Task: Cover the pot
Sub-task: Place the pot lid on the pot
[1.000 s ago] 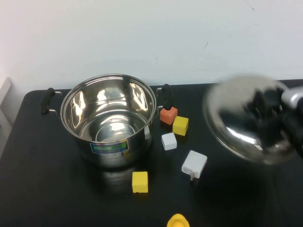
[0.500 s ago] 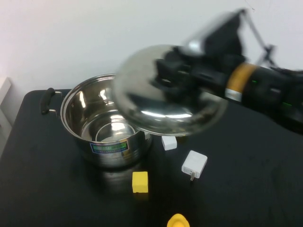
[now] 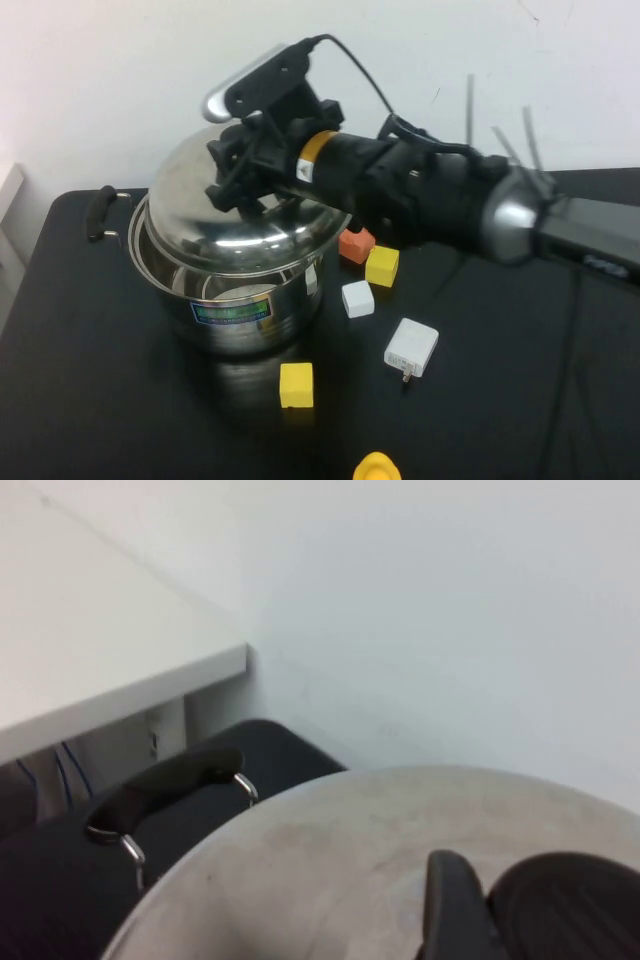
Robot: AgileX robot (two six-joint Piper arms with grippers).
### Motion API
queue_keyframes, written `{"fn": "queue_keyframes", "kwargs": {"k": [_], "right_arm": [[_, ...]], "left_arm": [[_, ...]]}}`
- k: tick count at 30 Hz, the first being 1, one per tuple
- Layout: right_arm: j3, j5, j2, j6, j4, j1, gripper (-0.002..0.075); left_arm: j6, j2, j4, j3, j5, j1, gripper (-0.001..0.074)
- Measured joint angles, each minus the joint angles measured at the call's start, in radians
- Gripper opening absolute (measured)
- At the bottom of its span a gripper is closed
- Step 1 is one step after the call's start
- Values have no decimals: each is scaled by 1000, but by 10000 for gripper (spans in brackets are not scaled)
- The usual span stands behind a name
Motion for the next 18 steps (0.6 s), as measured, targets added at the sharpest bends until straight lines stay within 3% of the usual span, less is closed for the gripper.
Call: {"fn": "queue_keyframes", "kwargs": {"k": [5,18], "right_arm": [[-114,47,79,-138,145,13,344],[-174,-3,198,-180,202,13,344]], "left_arm": [[0,0,0,0,0,0,-2],[0,0,0,0,0,0,-2]]}}
